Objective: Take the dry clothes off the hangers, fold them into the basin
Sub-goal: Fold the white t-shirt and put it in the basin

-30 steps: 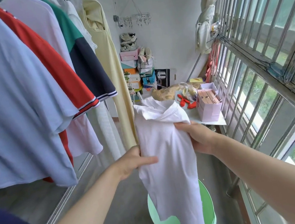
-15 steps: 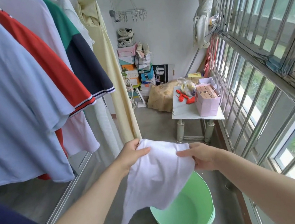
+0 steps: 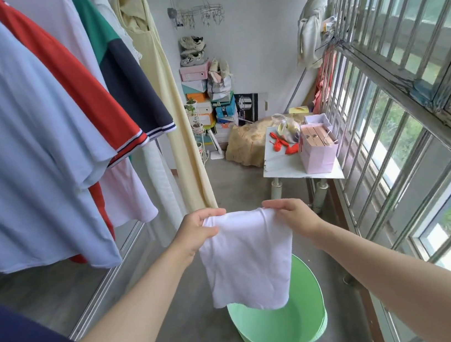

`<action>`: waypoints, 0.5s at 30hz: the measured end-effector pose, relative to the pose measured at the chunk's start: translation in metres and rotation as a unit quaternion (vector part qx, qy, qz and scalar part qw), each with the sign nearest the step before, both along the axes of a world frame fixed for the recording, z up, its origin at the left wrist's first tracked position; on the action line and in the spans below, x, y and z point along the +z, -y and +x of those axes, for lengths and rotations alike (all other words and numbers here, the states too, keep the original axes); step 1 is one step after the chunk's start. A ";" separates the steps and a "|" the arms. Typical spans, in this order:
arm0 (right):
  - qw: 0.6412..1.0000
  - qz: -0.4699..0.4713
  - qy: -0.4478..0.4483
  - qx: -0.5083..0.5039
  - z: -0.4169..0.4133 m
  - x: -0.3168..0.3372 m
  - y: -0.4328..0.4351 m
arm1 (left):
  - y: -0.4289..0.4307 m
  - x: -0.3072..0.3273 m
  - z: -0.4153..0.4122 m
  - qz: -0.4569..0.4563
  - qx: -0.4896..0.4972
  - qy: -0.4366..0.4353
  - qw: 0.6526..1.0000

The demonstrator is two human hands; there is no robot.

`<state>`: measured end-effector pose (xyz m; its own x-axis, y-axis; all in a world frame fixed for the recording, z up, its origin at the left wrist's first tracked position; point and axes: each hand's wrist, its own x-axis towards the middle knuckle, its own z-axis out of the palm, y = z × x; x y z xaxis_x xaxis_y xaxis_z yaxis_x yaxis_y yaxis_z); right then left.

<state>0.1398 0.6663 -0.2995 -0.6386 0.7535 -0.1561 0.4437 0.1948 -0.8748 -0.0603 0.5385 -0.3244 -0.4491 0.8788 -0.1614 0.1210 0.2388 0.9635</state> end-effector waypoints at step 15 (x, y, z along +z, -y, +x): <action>0.937 0.268 0.205 0.087 -0.003 -0.007 -0.003 | -0.003 0.005 0.007 -0.093 0.028 -0.196 0.976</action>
